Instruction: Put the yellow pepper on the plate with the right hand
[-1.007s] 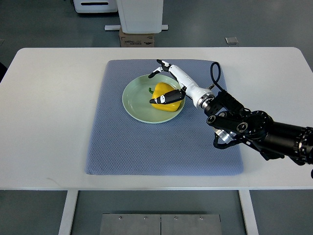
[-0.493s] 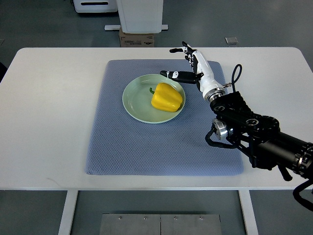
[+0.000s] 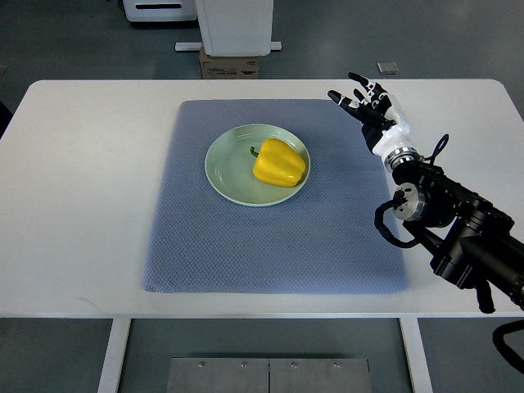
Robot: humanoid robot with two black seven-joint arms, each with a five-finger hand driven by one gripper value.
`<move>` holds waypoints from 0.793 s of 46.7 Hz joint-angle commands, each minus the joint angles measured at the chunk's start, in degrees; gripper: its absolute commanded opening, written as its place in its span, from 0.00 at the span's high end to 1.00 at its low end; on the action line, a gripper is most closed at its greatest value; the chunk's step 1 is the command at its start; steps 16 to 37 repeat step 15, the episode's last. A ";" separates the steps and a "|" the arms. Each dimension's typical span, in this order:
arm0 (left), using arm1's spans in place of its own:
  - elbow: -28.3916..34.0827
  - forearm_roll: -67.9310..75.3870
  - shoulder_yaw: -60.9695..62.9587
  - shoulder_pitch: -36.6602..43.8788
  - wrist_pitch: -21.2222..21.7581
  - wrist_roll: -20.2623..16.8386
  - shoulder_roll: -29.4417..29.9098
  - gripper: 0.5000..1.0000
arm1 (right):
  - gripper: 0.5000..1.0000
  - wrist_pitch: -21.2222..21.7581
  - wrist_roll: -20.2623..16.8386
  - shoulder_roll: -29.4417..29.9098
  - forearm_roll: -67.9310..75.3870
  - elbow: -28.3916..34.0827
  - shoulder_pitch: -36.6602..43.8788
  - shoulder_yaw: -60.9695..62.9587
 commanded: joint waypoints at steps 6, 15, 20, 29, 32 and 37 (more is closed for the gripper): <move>0.00 0.00 0.00 -0.01 -0.02 0.00 0.00 0.00 | 0.00 2.88 0.00 -0.12 0.22 -5.14 -0.36 2.77; 0.00 0.00 0.00 -0.01 -0.01 0.00 0.00 0.00 | 0.00 4.20 0.00 -0.12 0.13 -6.99 -1.24 3.48; 0.00 0.00 0.00 -0.01 -0.01 0.00 0.00 0.00 | 0.00 4.20 0.00 -0.12 0.13 -6.99 -1.24 3.48; 0.00 0.00 0.00 -0.01 -0.01 0.00 0.00 0.00 | 0.00 4.20 0.00 -0.12 0.13 -6.99 -1.24 3.48; 0.00 0.00 0.00 -0.01 -0.01 0.00 0.00 0.00 | 0.00 4.20 0.00 -0.12 0.13 -6.99 -1.24 3.48; 0.00 0.00 0.00 -0.01 -0.01 0.00 0.00 0.00 | 0.00 4.20 0.00 -0.12 0.13 -6.99 -1.24 3.48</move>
